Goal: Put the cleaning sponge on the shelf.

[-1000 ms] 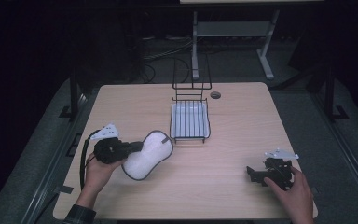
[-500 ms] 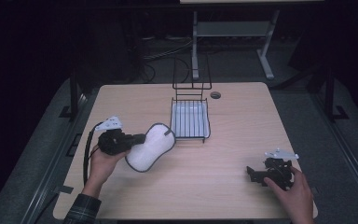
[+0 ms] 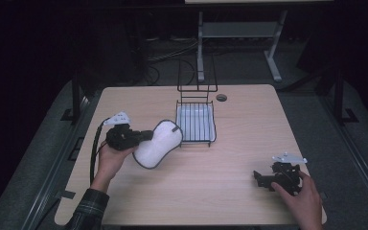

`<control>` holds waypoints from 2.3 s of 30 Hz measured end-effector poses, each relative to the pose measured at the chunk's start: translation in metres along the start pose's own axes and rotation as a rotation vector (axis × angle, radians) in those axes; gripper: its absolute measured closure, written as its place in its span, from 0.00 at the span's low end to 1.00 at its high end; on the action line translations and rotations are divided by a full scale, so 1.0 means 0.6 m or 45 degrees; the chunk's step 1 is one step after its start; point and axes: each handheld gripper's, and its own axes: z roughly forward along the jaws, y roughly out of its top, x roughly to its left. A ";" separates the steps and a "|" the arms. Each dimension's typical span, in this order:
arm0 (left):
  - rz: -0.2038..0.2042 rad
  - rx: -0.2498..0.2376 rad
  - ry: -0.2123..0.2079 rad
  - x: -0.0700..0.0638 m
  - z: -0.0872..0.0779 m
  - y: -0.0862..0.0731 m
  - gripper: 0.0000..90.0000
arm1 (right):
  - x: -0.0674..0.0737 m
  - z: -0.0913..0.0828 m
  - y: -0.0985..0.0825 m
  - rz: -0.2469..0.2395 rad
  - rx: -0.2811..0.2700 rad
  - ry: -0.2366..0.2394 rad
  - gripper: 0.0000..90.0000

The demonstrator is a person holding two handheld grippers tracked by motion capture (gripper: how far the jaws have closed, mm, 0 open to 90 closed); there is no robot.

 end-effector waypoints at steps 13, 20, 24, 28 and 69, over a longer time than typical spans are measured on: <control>0.007 -0.014 0.004 0.011 0.023 0.031 0.96 | 0.000 0.000 0.000 0.000 0.000 0.001 0.00; 0.020 -0.018 0.008 0.015 0.038 0.050 0.96 | 0.000 0.000 0.000 0.000 0.000 -0.001 0.00; 0.030 -0.015 0.018 0.019 0.046 0.062 0.96 | 0.000 0.000 0.000 0.000 0.000 0.000 0.00; 0.028 -0.025 0.024 0.023 0.055 0.073 0.96 | 0.000 0.000 0.000 0.000 0.000 0.000 0.00; -0.004 -0.020 0.039 0.059 0.175 0.133 0.96 | 0.000 0.000 0.000 0.000 0.000 0.000 0.00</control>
